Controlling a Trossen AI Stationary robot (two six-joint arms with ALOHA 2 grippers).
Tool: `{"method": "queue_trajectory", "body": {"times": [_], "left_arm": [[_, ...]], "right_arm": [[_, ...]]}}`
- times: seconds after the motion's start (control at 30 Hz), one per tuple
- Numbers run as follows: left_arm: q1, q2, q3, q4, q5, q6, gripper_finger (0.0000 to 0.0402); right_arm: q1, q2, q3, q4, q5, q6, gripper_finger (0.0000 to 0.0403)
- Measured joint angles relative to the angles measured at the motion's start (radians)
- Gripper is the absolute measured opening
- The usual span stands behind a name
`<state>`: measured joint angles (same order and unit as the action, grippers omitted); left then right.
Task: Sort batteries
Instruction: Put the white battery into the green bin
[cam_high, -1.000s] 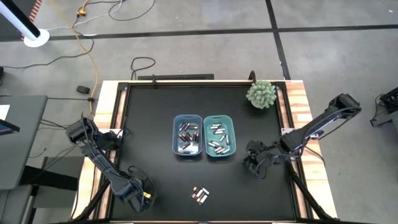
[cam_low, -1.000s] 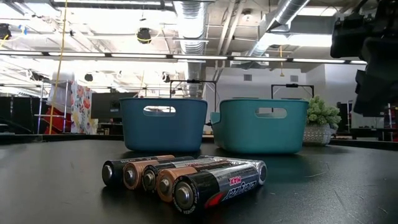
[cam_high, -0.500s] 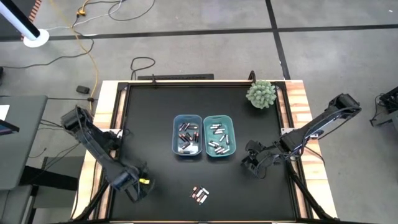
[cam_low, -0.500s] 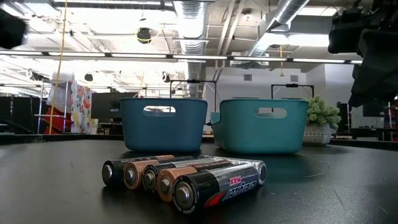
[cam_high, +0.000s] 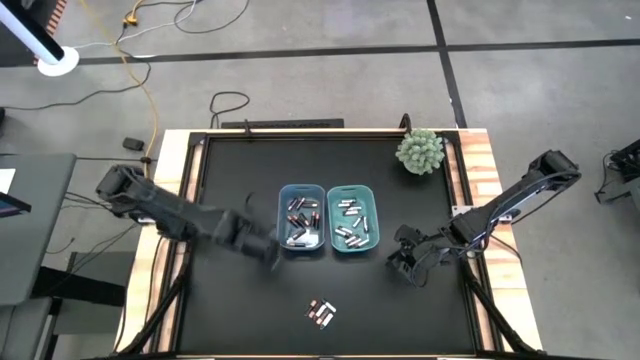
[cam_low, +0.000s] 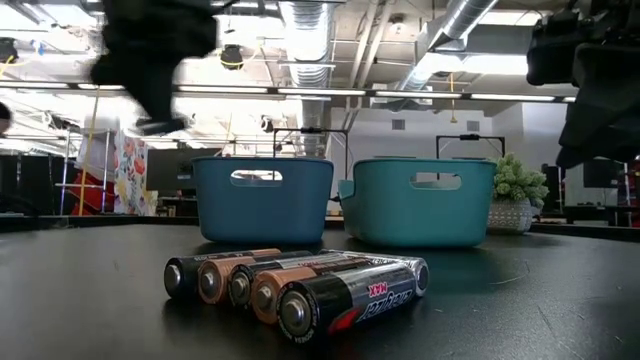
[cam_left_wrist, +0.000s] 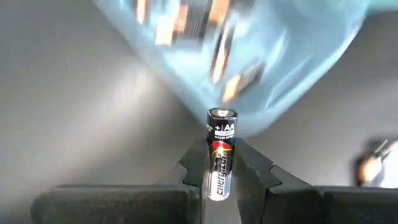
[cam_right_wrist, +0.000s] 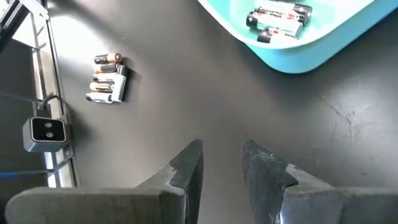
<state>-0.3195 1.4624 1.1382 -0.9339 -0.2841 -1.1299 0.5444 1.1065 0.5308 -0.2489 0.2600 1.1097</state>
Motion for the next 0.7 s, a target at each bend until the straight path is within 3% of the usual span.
{"method": "queue_trajectory", "body": {"times": [0.3, 0.7], "left_arm": [[0.22, 0.051, 0.201, 0.108, -0.023, 0.414, 0.0042], [0.304, 0.49, 0.638, 0.104, 0.046, 0.756, 0.0043]], "right_arm": [[0.054, 0.0, 0.0, -0.004, 0.0, 0.075, 0.0127], [0.088, 0.0, 0.0, -0.008, 0.0, 0.117, 0.0127]]}}
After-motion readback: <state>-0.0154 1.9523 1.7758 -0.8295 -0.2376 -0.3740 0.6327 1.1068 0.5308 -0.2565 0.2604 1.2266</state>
